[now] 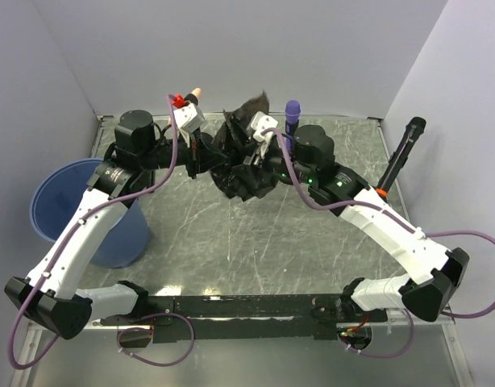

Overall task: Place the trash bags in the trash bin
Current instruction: Unfold the trash bag at the center of the board.

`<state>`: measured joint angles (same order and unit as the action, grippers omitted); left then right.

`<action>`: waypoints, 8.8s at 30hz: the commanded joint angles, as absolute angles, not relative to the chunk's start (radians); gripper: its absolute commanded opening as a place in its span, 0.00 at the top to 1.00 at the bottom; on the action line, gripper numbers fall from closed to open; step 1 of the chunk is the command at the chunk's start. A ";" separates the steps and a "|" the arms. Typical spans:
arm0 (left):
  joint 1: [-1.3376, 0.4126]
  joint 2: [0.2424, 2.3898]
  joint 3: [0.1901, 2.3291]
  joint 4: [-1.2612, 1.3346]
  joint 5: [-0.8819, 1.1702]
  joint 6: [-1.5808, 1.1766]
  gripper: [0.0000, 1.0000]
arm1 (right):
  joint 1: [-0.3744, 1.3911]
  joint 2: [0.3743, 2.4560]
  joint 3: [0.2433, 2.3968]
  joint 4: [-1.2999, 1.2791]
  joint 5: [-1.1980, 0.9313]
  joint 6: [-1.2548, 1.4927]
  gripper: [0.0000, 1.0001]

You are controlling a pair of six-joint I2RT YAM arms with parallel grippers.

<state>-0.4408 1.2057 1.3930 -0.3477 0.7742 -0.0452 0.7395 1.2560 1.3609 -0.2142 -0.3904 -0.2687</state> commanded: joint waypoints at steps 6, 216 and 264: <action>-0.446 1.167 1.391 -0.311 0.845 0.028 0.99 | 0.744 1.259 1.397 -0.156 -0.259 -0.180 0.44; -0.584 1.543 2.118 0.115 -0.022 0.638 0.99 | 0.252 1.543 2.218 0.021 -0.373 -0.126 1.00; -0.661 1.381 1.811 0.432 -0.098 0.704 0.99 | 0.348 1.352 1.946 0.301 -0.370 -0.235 1.00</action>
<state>-0.6434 1.4590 2.0144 0.2615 -0.0769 0.6853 0.3168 1.4746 2.1513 0.1642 -0.3210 -0.1574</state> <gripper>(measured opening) 0.012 0.004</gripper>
